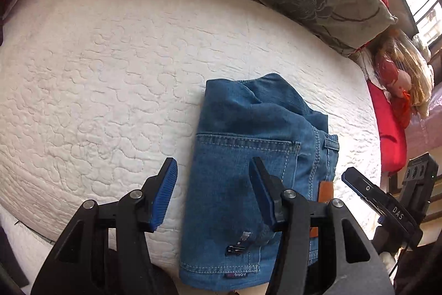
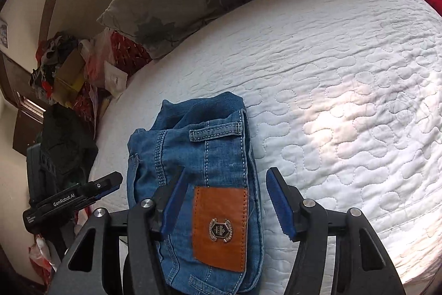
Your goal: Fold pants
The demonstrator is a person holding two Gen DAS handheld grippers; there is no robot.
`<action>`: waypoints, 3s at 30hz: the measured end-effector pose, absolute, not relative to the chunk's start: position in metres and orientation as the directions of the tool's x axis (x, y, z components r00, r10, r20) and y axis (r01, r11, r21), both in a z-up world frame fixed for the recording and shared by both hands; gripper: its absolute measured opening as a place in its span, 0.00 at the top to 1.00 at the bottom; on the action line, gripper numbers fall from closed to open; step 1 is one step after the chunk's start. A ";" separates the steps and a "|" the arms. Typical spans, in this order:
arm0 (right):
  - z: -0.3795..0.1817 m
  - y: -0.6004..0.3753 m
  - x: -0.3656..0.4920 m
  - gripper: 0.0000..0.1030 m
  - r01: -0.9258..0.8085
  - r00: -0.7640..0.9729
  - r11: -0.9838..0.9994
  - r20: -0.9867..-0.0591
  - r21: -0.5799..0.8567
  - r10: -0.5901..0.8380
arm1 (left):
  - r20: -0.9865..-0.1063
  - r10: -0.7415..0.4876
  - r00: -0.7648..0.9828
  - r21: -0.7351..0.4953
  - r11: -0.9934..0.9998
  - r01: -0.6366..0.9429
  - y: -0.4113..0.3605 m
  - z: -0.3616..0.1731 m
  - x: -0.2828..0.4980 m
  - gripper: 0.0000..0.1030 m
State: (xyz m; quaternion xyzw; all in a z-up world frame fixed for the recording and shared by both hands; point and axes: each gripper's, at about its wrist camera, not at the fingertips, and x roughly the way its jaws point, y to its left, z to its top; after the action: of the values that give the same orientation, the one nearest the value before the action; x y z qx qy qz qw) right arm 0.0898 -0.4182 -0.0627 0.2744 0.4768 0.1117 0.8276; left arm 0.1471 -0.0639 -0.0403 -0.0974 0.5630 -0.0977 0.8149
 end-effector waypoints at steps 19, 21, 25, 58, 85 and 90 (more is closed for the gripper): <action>-0.081 -0.394 0.121 0.52 0.065 0.500 0.863 -0.764 0.502 0.407 | -0.913 -0.185 0.365 -0.173 0.983 0.066 -0.093 -0.056 0.179 0.49; -0.087 -0.389 0.125 0.61 0.059 0.484 0.902 -0.803 0.427 0.348 | -0.921 -0.097 0.378 -0.074 0.994 0.075 -0.101 -0.067 0.185 0.44; -0.097 -0.393 0.131 0.60 0.088 0.463 0.884 -0.805 0.459 0.372 | -0.932 -0.085 0.352 -0.060 0.995 0.080 -0.099 -0.072 0.197 0.37; -0.060 -0.367 0.079 0.67 -0.063 0.511 0.809 -0.677 0.585 0.529 | -0.792 -0.525 0.313 -0.522 0.847 0.102 -0.059 -0.033 0.142 0.62; -0.074 -0.332 0.028 0.30 -0.066 0.551 0.952 -0.785 0.298 0.284 | -0.882 -0.067 0.467 -0.087 0.996 -0.021 -0.051 -0.063 0.111 0.55; -0.076 -0.346 -0.002 0.26 -0.044 0.611 0.981 -0.772 0.189 0.176 | -0.870 -0.024 0.492 -0.016 1.000 0.020 -0.078 -0.061 0.082 0.55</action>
State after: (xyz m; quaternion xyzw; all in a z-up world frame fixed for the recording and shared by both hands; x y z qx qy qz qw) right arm -0.0023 -0.3456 -0.0762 0.0755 0.4369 0.0617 0.8942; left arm 0.0817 -0.0777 -0.0613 -0.0016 0.5039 -0.0128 0.8637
